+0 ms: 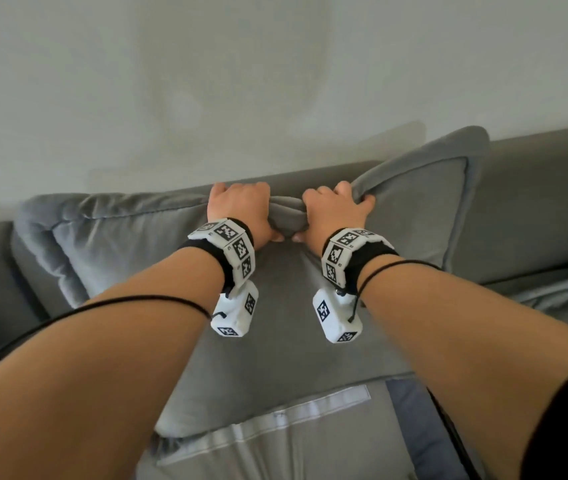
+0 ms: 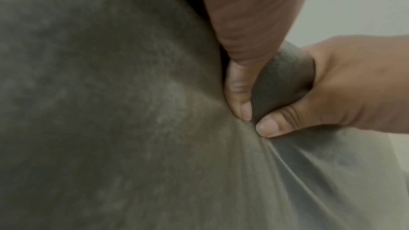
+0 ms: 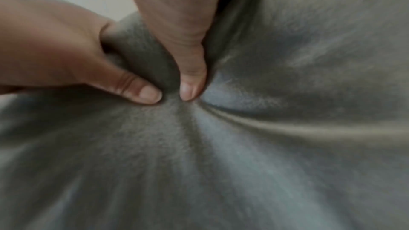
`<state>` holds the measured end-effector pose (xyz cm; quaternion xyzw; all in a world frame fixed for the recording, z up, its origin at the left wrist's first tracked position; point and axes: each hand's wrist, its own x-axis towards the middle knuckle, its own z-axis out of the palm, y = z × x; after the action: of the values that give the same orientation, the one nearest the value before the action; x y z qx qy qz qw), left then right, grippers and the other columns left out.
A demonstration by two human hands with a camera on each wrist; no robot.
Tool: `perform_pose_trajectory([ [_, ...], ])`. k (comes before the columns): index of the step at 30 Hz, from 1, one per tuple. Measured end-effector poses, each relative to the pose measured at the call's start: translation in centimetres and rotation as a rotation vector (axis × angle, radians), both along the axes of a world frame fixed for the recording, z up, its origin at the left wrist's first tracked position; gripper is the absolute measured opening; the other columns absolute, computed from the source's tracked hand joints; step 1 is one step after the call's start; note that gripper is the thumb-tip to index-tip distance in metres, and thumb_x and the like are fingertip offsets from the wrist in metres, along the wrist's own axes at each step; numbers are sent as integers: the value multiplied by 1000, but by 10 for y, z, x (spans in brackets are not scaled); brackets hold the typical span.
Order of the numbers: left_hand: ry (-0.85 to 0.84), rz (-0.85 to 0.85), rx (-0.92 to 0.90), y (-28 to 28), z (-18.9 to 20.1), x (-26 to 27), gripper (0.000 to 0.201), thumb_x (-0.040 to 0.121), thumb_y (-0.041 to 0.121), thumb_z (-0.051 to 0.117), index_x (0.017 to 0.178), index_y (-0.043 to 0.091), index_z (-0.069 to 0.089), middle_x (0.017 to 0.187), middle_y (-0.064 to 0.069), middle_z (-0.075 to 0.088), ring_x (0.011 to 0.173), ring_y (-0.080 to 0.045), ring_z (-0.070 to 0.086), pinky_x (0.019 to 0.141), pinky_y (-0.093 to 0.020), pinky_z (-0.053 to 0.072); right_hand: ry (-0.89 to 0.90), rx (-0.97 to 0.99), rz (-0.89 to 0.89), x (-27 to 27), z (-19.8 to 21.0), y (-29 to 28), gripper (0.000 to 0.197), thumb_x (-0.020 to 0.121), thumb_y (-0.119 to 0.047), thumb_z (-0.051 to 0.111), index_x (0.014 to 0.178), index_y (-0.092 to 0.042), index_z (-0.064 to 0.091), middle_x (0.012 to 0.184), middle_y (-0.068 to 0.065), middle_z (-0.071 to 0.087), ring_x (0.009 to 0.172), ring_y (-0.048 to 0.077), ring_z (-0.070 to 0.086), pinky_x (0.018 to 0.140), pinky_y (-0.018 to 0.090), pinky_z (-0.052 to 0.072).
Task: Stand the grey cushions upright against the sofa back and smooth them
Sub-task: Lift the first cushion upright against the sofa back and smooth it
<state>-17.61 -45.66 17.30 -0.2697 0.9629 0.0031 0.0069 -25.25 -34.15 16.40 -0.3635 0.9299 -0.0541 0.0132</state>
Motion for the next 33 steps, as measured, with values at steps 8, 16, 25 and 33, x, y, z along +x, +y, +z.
perform_pose_trajectory([
  [8, 56, 42, 12, -9, 39, -16, 54, 63, 59, 75, 95, 22, 51, 102, -2, 66, 103, -27, 60, 95, -40, 35, -19, -108, -37, -16, 37, -10, 51, 75, -38, 72, 118, -22, 51, 127, 1, 49, 130, 28, 30, 107, 66, 20],
  [16, 6, 34, -31, -12, 25, -15, 52, 85, 71, 39, 101, 24, 52, 114, -4, 66, 111, -28, 58, 92, -40, 36, -27, -85, 96, -20, 16, -5, 60, 83, -29, 67, 136, -21, 38, 142, 0, 38, 141, 21, 21, 116, 59, 11],
  [25, -121, -34, 244, -37, 31, -35, 50, 88, 66, 44, 91, 19, 63, 107, -10, 69, 89, -28, 61, 83, -36, 48, -130, 81, 43, -38, 51, -29, 25, 92, -25, 50, 115, -23, 57, 125, 3, 54, 129, 25, 39, 107, 67, 18],
  [33, -76, 171, 17, -36, -3, -40, 65, 85, 73, 35, 117, 20, 53, 124, -5, 62, 117, -29, 56, 98, -43, 37, -121, -62, 178, -40, -4, -16, 94, 84, -15, 63, 153, -27, 0, 161, -6, -10, 148, 25, -15, 118, 49, 0],
])
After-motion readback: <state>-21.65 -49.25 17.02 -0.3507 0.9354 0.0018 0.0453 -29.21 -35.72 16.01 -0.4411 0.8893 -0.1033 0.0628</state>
